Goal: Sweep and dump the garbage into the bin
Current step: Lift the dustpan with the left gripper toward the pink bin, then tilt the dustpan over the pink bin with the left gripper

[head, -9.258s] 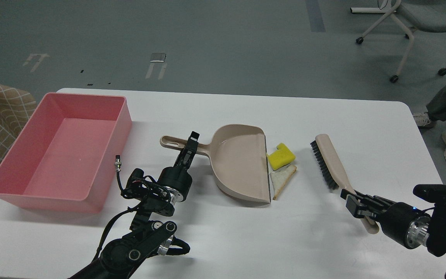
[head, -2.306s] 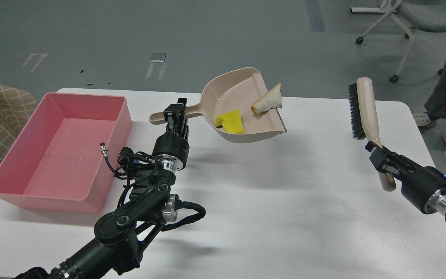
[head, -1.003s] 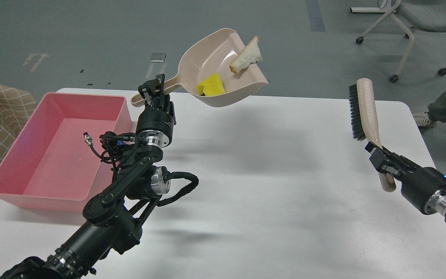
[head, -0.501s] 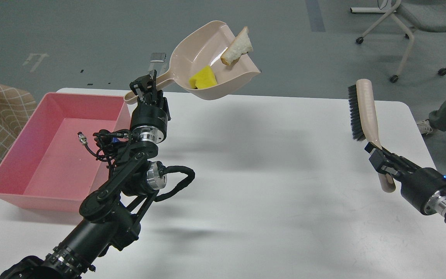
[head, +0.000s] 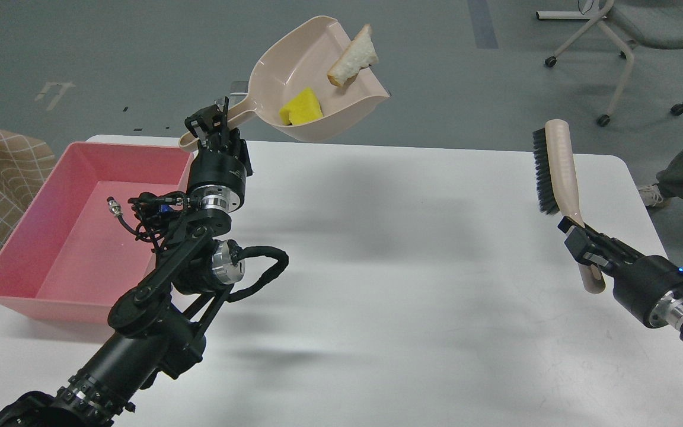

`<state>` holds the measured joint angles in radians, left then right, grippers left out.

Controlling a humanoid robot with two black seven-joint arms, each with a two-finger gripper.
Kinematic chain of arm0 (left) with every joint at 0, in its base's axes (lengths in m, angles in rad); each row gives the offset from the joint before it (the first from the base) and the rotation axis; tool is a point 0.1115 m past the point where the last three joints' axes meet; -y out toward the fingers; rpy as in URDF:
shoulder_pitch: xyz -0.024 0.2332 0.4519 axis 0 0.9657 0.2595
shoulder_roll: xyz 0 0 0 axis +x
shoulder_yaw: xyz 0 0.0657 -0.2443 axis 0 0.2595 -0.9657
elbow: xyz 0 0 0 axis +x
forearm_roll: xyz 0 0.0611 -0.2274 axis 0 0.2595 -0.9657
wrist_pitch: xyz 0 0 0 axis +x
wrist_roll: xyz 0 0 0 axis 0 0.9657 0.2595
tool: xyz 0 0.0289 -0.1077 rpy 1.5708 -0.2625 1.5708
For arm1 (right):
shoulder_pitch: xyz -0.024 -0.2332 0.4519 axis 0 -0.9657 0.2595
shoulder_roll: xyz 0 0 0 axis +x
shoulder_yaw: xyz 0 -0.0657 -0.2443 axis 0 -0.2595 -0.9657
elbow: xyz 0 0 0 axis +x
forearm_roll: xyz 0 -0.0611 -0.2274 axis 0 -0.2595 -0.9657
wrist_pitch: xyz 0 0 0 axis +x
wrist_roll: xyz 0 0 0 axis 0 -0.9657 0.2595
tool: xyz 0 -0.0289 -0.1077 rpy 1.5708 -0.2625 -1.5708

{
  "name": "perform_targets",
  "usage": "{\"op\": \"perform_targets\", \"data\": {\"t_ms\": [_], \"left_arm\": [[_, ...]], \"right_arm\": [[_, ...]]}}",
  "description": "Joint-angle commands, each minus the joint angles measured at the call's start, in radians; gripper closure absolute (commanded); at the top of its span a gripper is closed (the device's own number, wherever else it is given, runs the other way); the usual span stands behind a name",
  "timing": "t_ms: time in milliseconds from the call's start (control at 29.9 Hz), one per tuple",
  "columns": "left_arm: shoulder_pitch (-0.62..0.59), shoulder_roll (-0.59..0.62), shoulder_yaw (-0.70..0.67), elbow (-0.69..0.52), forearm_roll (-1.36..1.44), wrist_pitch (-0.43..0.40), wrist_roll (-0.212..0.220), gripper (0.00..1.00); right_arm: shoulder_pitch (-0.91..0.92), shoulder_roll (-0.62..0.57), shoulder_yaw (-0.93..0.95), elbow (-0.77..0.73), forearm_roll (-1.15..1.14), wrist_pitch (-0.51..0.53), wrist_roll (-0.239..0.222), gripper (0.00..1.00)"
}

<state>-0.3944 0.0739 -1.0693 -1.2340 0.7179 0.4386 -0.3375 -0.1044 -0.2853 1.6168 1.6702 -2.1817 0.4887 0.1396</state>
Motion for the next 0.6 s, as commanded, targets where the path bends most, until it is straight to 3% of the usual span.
{"op": "perform_targets", "data": {"t_ms": [0, 568], "left_arm": [[0.006, 0.032, -0.018, -0.019, -0.005, -0.015, 0.0, 0.86], [0.103, 0.133, -0.116, -0.078, -0.026, -0.11, 0.002, 0.85]], "right_arm": [[0.002, 0.0, 0.0, -0.001, 0.0, 0.0, 0.0, 0.98], [0.009, 0.002, -0.002, -0.006, 0.0, 0.0, 0.0, 0.98]]}}
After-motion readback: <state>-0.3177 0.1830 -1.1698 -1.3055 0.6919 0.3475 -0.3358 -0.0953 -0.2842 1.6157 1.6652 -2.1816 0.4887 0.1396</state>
